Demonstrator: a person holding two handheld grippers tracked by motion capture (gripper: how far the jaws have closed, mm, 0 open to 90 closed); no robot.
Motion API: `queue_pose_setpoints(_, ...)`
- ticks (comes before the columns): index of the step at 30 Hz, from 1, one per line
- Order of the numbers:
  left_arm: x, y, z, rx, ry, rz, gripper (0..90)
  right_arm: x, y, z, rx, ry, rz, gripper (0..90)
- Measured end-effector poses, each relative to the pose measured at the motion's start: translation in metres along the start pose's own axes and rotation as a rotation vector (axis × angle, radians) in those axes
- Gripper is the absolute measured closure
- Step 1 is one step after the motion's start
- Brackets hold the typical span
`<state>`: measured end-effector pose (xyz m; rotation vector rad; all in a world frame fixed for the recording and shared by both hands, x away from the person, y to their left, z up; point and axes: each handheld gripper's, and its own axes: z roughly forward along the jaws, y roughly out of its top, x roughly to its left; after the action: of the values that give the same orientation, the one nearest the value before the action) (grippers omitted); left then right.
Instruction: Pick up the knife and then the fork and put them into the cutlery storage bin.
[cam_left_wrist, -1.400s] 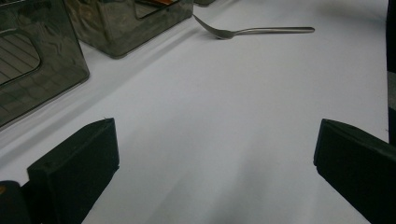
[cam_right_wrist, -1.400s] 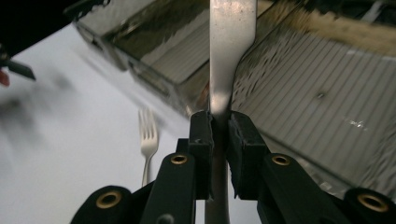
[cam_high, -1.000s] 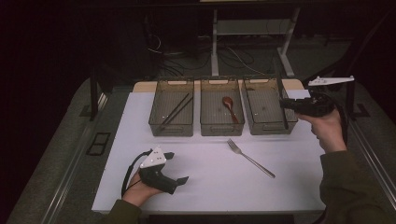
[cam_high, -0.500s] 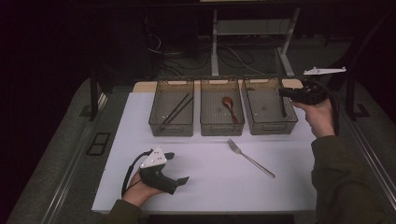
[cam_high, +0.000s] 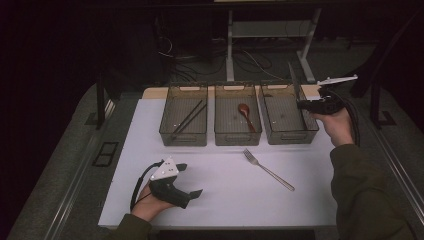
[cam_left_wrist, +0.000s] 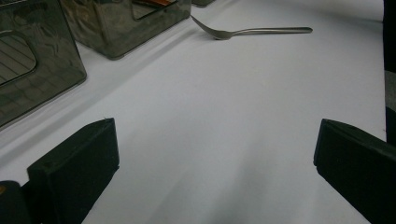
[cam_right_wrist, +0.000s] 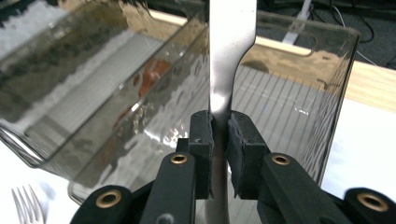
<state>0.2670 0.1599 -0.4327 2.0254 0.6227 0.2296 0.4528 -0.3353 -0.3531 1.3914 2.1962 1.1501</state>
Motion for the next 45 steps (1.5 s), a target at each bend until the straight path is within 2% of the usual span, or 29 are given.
queue_pose_setpoints(7, 0.0, 0.0, 0.0, 0.003, -0.001, 0.002, 0.0, -0.003, -0.005, 0.008, 0.049, -0.013, -0.001, 79.3)
queue_pose_setpoints(16, 0.0, 0.0, 0.001, 0.006, -0.003, 0.003, 0.0, -0.009, -0.013, 0.019, 0.13, -0.046, -0.026, 79.2)
queue_pose_setpoints(34, 0.0, -0.001, 0.001, 0.005, -0.007, 0.001, 0.0, -0.009, -0.016, 0.038, 0.252, -0.047, -0.05, 79.0)
queue_pose_setpoints(41, 0.0, -0.001, 0.001, 0.005, -0.009, 0.001, 0.0, -0.006, -0.017, 0.046, 0.276, -0.054, -0.06, 77.5)
queue_pose_setpoints(45, 0.0, -0.001, 0.001, 0.006, -0.009, 0.002, 0.0, -0.005, -0.016, 0.045, 0.248, -0.045, -0.051, 66.3)
